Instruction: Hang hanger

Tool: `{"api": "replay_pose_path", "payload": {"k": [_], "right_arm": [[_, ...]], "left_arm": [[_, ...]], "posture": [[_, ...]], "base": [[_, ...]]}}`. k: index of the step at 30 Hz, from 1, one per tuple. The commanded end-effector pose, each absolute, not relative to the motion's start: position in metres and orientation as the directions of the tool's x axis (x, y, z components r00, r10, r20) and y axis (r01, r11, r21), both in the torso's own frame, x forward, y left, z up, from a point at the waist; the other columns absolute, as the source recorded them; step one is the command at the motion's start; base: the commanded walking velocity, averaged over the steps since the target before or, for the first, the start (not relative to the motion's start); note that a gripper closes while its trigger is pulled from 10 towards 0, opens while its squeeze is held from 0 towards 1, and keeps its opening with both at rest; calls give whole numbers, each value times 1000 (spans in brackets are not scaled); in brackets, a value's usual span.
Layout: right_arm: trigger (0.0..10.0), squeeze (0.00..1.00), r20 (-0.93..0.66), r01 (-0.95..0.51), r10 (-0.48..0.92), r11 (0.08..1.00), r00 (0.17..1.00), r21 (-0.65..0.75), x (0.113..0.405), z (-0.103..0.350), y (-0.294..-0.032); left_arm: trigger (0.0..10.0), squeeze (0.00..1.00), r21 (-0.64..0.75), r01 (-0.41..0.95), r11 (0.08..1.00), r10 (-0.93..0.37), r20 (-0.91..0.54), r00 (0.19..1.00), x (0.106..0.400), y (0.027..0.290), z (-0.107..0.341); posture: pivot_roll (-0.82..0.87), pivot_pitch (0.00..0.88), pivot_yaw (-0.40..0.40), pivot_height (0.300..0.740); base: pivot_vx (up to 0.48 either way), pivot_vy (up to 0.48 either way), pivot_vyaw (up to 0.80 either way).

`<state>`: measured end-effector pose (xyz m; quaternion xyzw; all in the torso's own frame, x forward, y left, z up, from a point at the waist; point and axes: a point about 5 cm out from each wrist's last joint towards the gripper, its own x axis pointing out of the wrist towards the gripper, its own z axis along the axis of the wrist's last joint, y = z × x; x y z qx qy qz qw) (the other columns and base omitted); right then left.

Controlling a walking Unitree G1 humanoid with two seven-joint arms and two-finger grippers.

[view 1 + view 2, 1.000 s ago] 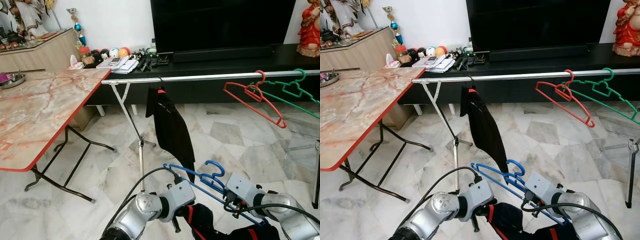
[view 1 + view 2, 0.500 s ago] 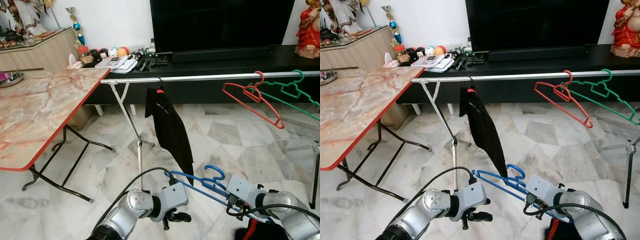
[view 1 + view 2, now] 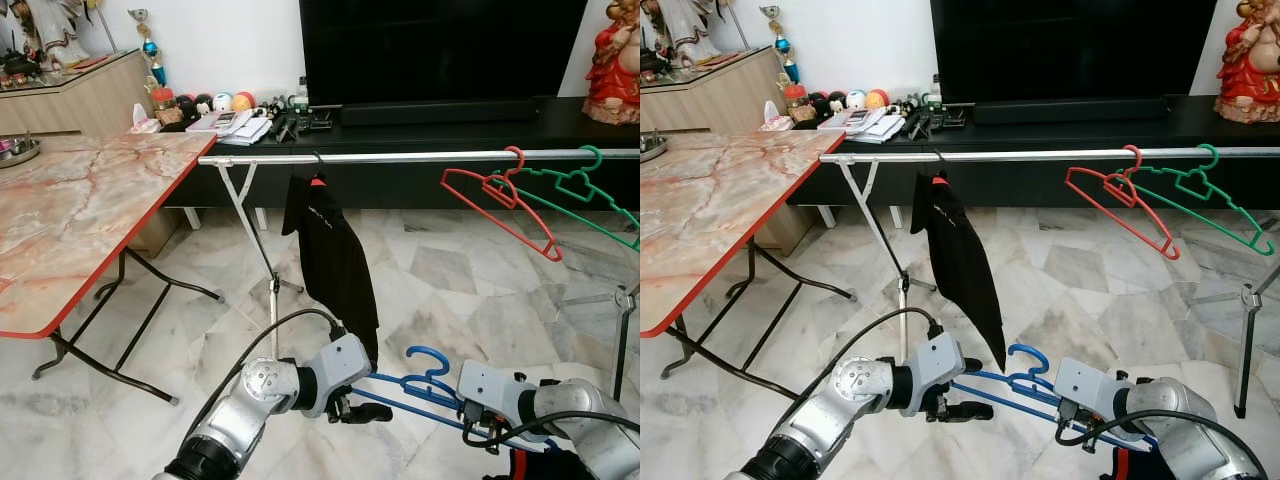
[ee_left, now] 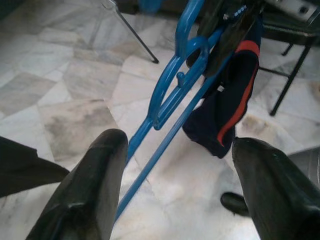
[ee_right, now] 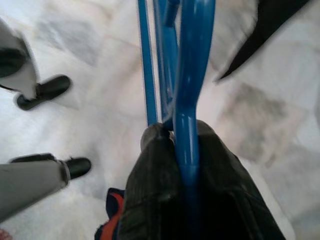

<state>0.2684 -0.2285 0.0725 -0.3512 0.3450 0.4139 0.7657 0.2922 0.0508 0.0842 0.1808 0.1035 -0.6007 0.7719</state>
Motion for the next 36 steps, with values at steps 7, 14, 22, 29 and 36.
{"api": "replay_pose_path", "payload": {"k": [7,14,22,29,36], "right_arm": [[10000,0,-775,-906,489,340,400,-253,268,85,-211],[10000,0,-769,-910,505,333,392,-245,264,82,-205],[10000,0,-757,-930,549,291,355,-225,257,77,-192],[10000,0,-747,-940,573,247,337,-234,259,83,-182],[10000,0,-740,-943,586,234,331,-237,256,85,-176]], "left_arm": [[10000,0,153,969,193,-880,-409,240,292,57,83],[10000,0,131,977,167,-889,-407,207,292,59,86],[10000,0,117,985,129,-898,-408,166,285,52,83],[10000,0,116,989,96,-902,-411,136,284,48,85],[10000,0,108,989,102,-899,-415,139,284,46,81]], "posture": [[-45,0,91,740],[-48,0,109,740],[-52,0,115,740],[-63,0,123,740],[-66,0,121,740]], "base": [[0,0,0],[0,0,0],[0,0,0],[0,0,0],[0,0,0]]}}
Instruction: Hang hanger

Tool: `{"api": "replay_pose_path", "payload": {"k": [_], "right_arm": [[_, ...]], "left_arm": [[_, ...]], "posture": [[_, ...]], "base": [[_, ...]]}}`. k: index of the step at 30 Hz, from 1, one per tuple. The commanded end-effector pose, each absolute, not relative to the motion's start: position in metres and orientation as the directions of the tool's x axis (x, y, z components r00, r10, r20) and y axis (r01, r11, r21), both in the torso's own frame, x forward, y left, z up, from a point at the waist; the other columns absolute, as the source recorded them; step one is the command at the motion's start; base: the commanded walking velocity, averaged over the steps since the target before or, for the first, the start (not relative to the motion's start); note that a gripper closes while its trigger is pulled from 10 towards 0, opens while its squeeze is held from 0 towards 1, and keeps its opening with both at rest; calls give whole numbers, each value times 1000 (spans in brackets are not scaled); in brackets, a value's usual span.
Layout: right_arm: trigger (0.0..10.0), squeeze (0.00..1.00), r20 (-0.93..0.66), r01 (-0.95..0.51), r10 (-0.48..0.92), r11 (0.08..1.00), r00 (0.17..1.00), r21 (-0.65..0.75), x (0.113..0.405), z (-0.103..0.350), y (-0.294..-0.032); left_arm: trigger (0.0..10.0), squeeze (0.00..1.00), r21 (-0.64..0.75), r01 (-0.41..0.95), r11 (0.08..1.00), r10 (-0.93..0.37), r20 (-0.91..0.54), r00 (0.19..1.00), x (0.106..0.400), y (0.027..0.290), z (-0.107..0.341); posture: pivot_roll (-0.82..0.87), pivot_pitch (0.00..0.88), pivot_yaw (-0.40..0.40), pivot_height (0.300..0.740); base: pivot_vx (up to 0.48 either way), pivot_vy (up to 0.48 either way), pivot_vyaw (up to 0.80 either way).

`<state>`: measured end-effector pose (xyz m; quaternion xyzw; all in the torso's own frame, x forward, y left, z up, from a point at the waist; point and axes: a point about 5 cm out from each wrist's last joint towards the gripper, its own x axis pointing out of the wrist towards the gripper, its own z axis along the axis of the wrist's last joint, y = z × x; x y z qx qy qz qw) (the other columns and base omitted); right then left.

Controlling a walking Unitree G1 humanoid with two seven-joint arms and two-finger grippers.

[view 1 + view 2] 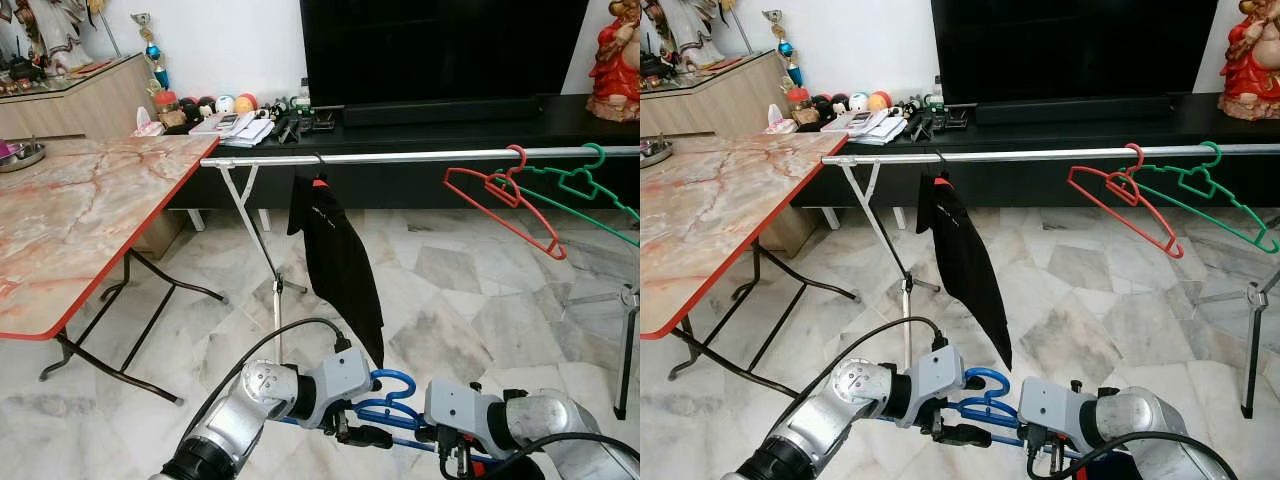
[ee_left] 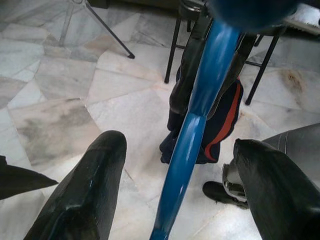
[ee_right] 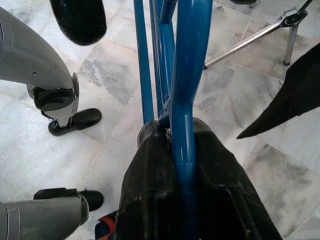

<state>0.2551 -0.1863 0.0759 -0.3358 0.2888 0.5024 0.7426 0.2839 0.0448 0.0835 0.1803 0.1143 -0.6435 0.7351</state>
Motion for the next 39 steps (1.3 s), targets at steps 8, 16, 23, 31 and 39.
{"api": "replay_pose_path", "payload": {"k": [8,16,23,31,39], "right_arm": [[10000,0,-723,-940,600,234,342,-250,258,93,-176],[10000,0,-673,-936,650,246,353,-254,257,101,-177],[10000,0,-679,-937,646,251,349,-243,252,101,-186],[10000,0,-661,-938,666,248,346,-242,252,104,-182],[10000,0,-658,-940,671,236,342,-248,256,106,-178]], "left_arm": [[0,0,79,992,96,-905,-408,120,281,43,79],[0,0,18,993,114,-921,-373,113,281,53,81],[0,0,-42,991,127,-935,-339,106,286,68,85],[0,0,-67,995,80,-946,-319,54,281,62,88],[0,0,-31,999,38,-923,-385,23,277,61,83]], "posture": [[-64,0,113,740],[-62,0,110,740],[-66,0,111,740],[-66,0,110,740],[-62,0,110,740]], "base": [[0,0,0],[0,0,0],[0,0,0],[0,0,0],[0,0,0]]}}
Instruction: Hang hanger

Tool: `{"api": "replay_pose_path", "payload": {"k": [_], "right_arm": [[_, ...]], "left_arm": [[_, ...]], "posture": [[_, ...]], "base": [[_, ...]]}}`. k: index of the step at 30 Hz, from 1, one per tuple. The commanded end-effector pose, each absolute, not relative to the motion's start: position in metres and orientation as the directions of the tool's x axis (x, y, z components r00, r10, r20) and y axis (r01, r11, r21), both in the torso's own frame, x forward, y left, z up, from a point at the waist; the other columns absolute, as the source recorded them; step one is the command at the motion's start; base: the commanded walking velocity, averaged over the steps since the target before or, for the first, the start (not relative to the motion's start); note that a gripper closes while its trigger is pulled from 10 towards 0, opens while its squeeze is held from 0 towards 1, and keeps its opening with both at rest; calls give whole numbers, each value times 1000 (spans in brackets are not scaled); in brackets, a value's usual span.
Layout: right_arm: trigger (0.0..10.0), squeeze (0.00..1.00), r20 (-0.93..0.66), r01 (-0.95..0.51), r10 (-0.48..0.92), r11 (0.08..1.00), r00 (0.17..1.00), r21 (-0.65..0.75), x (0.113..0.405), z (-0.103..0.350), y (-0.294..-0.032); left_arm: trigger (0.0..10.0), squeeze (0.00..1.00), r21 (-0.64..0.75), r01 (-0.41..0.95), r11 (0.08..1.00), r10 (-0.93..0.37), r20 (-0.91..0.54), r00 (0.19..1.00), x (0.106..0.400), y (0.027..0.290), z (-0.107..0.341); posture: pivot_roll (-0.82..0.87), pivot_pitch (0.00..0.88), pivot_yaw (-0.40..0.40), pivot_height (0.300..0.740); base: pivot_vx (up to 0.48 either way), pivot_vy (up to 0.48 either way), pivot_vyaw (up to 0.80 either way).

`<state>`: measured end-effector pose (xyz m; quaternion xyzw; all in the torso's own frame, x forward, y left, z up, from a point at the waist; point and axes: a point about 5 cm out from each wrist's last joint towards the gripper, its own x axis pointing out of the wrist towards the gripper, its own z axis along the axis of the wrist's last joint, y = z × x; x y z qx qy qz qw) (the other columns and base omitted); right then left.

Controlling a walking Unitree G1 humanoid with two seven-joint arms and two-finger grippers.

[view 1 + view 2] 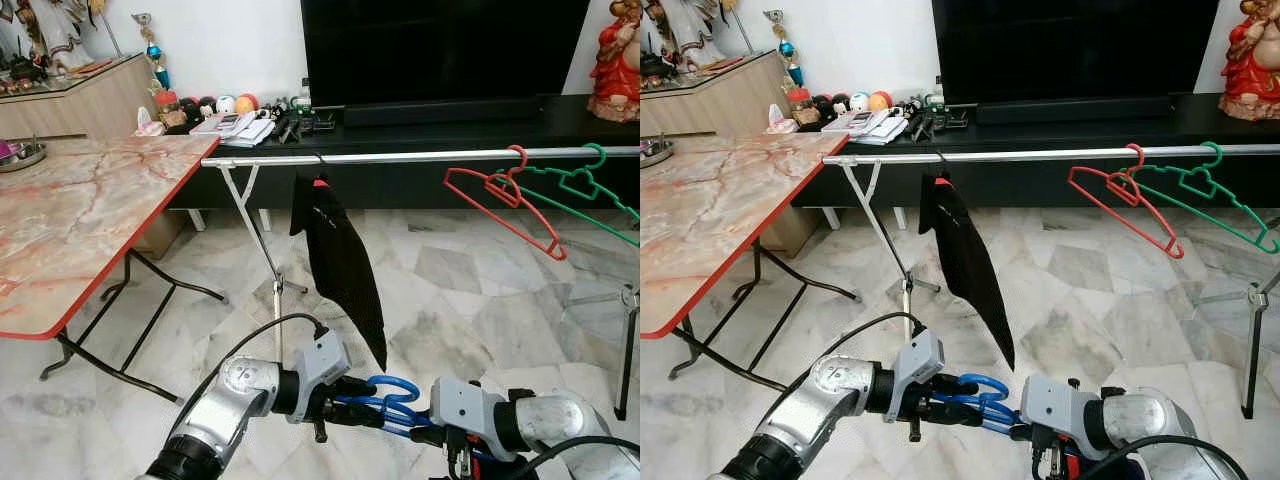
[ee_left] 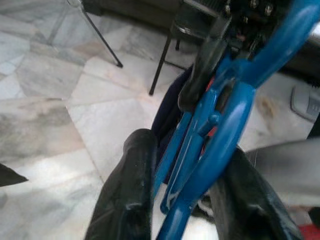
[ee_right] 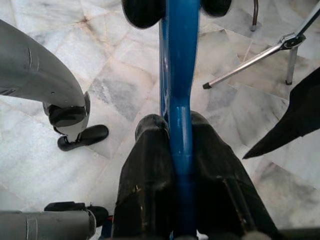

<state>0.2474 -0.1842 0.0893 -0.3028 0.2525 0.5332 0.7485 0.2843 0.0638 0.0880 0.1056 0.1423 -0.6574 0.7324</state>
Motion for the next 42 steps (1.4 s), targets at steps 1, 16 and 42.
{"api": "replay_pose_path", "payload": {"k": [1,16,42], "right_arm": [[10000,0,-657,-940,672,234,341,-248,256,106,-177],[10000,0,-659,-943,675,234,332,-235,257,103,-175],[10000,882,-641,-957,711,215,291,-196,254,103,-174]], "left_arm": [[0,0,-30,999,38,-923,-385,23,276,61,83],[0,0,-24,999,39,-922,-387,27,275,57,82],[0,0,-30,999,45,-921,-388,30,274,59,80]], "posture": [[-62,0,110,740],[-65,0,115,740],[-60,0,113,740]], "base": [[0,0,0],[0,0,0],[0,0,0]]}}
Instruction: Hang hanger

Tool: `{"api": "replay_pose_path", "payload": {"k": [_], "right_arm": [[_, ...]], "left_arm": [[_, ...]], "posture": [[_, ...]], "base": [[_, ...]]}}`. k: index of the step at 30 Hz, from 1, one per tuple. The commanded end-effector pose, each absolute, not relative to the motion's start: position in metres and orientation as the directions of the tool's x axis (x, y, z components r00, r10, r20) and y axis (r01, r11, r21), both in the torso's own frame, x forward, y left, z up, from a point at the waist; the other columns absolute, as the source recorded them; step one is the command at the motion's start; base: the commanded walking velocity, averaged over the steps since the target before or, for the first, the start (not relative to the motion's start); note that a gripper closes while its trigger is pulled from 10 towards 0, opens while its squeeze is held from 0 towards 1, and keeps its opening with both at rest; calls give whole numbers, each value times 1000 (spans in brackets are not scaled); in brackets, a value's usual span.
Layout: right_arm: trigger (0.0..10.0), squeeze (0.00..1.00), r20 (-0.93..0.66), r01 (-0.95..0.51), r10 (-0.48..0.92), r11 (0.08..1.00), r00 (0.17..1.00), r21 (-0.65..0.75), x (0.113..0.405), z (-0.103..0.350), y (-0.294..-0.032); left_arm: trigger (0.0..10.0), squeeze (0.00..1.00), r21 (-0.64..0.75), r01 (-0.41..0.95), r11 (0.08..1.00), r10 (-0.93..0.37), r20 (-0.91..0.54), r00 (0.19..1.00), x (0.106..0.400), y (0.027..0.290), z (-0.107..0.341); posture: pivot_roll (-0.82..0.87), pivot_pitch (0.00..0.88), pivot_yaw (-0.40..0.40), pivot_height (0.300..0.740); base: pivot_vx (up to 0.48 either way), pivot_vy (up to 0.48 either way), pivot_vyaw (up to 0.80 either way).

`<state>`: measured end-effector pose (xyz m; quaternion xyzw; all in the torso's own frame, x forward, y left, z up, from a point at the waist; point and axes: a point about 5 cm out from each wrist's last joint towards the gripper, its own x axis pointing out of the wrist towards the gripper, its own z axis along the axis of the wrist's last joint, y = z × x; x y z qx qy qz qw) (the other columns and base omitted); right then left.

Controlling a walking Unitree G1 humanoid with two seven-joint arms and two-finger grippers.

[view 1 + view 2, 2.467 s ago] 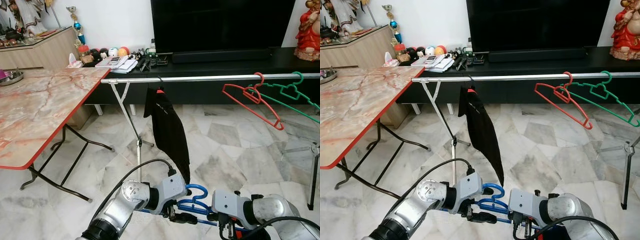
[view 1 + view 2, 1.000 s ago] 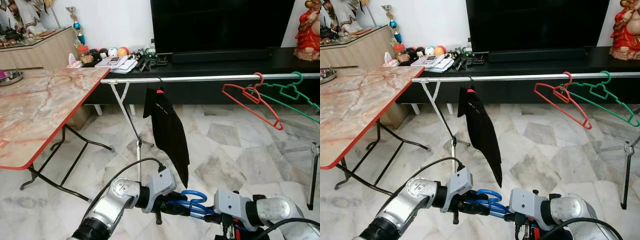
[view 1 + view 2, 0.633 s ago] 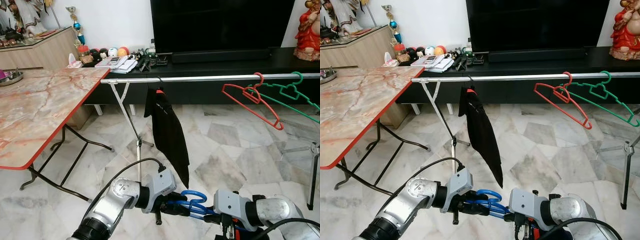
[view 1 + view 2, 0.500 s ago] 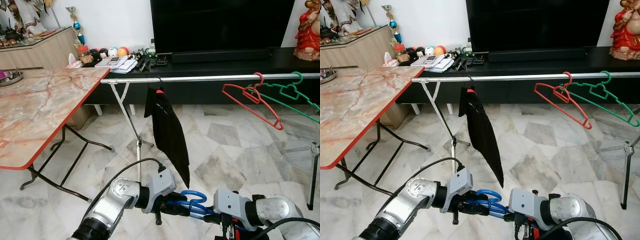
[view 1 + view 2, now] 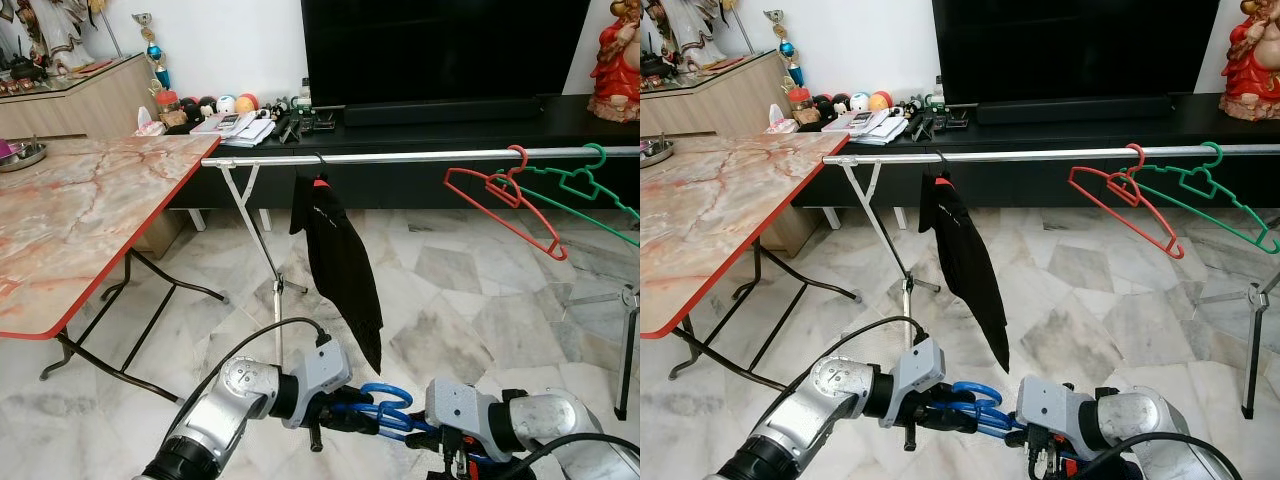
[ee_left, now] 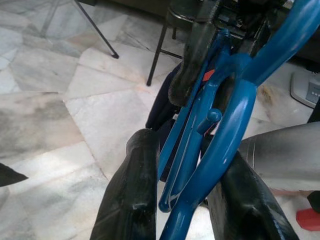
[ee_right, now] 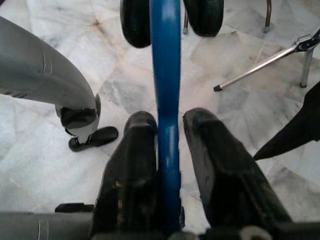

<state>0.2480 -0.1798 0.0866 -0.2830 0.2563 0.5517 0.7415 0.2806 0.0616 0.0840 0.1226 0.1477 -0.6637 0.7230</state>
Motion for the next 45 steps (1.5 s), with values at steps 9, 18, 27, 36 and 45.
{"api": "replay_pose_path", "payload": {"k": [9,18,27,36,45], "right_arm": [[10000,886,-632,-957,719,214,289,-194,254,116,-183],[10000,886,-679,-966,687,192,259,-175,245,124,-202],[10000,867,-643,-896,626,351,441,-272,252,134,-230],[10000,0,-639,-799,508,510,578,-318,252,110,-249],[10000,0,-557,-767,560,591,613,-251,245,85,-241]], "left_arm": [[0,0,-26,996,81,-912,-404,64,278,68,78],[0,0,-23,993,118,-901,-422,98,280,78,75],[0,0,-9,969,249,-881,-418,222,293,104,79],[0,0,-10,942,336,-867,-395,305,301,125,87],[0,0,-29,926,376,-877,-332,346,304,152,106]], "posture": [[-63,0,109,740],[-67,0,104,740],[-74,0,110,740],[-81,0,106,740],[-82,0,111,740]], "base": [[0,0,0],[0,0,0],[0,0,0],[0,0,0],[0,0,0]]}}
